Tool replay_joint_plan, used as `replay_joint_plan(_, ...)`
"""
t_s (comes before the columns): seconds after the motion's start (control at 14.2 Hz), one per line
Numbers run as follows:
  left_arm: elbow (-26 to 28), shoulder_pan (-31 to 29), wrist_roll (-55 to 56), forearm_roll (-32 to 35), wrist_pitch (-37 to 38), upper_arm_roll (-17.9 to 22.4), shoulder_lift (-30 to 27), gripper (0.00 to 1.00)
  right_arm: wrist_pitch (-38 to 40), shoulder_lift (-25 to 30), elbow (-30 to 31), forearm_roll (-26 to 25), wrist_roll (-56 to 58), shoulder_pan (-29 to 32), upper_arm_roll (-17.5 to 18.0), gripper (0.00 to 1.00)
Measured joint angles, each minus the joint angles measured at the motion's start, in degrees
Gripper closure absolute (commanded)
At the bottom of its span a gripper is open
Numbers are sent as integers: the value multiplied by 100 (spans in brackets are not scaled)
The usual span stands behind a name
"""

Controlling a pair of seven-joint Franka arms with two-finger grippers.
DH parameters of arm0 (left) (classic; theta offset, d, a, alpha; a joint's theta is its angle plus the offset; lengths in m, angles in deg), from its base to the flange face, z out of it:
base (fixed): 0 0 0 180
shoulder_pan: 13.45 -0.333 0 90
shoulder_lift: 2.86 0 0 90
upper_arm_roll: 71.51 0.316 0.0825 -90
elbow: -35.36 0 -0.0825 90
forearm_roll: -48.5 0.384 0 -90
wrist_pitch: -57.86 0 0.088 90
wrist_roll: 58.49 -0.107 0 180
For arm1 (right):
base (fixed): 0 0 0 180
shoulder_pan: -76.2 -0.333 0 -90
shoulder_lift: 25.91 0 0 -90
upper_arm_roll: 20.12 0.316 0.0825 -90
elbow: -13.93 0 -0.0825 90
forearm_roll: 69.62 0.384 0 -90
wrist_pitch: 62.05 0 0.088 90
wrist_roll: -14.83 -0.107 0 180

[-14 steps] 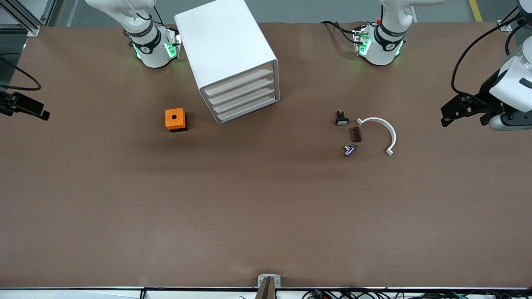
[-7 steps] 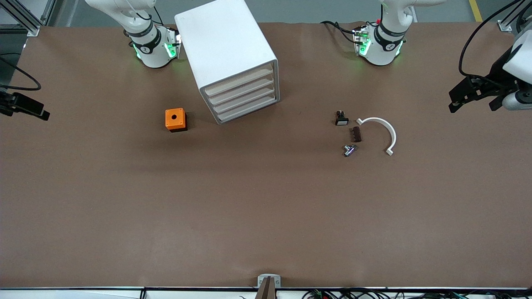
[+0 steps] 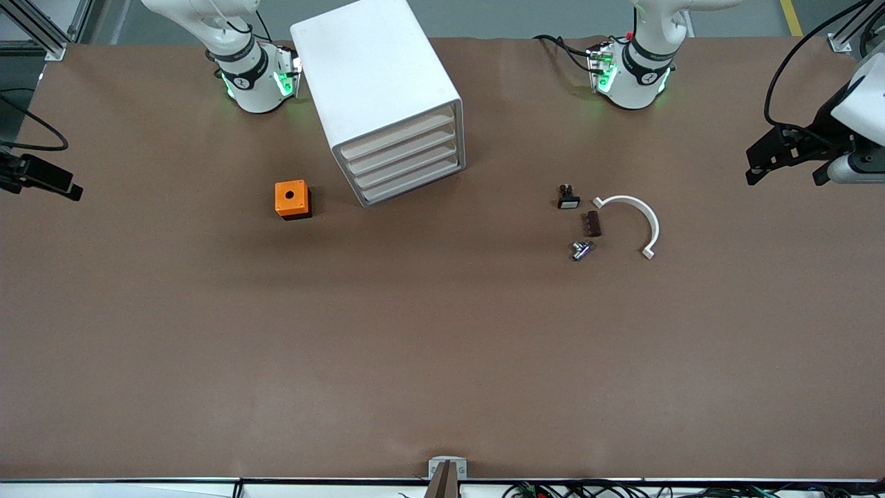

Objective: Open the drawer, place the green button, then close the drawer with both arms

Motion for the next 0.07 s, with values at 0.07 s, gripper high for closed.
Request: replay_joint_plan(0.07, 0, 1, 5, 0, -2, 0, 0, 0, 0, 0, 0, 0, 0, 0, 0, 0)
